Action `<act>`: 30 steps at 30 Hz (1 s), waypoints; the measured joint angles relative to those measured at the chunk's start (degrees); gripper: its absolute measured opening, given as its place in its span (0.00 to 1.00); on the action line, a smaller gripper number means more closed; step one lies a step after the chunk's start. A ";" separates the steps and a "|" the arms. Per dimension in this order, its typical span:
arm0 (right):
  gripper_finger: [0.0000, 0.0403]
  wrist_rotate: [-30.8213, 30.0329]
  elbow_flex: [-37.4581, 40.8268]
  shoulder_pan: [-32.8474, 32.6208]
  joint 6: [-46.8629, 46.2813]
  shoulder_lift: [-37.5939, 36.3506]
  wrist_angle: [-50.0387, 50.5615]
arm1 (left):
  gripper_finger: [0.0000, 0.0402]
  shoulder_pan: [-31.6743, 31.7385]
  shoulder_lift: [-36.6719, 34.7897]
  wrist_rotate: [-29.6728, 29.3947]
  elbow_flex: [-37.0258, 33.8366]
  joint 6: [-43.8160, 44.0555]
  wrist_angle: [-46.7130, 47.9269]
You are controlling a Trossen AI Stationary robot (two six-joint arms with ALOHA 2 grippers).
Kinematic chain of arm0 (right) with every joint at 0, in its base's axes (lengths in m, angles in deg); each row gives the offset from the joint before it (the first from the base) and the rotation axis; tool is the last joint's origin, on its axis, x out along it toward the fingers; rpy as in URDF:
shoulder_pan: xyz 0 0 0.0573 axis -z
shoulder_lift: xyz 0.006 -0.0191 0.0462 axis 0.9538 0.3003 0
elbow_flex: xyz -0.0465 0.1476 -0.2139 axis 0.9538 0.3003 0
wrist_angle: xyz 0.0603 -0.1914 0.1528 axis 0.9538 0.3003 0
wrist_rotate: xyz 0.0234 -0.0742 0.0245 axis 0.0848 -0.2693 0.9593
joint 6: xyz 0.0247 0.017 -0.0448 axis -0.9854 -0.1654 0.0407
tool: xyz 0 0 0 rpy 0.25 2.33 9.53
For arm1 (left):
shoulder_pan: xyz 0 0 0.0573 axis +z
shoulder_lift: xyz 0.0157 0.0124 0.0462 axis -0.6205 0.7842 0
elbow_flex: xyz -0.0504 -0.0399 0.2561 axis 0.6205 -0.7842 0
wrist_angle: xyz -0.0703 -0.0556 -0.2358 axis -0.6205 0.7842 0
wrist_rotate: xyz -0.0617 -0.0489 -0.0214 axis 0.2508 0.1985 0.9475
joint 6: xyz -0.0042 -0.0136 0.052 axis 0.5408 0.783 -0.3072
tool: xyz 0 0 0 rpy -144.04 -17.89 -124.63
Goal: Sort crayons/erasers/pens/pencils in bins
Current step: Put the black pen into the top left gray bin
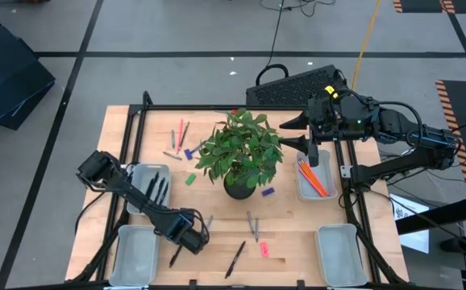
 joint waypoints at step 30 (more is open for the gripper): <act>0.53 0.00 0.00 0.00 0.00 0.00 0.00 | 0.29 5.98 -0.04 1.56 -0.07 -16.29 3.08</act>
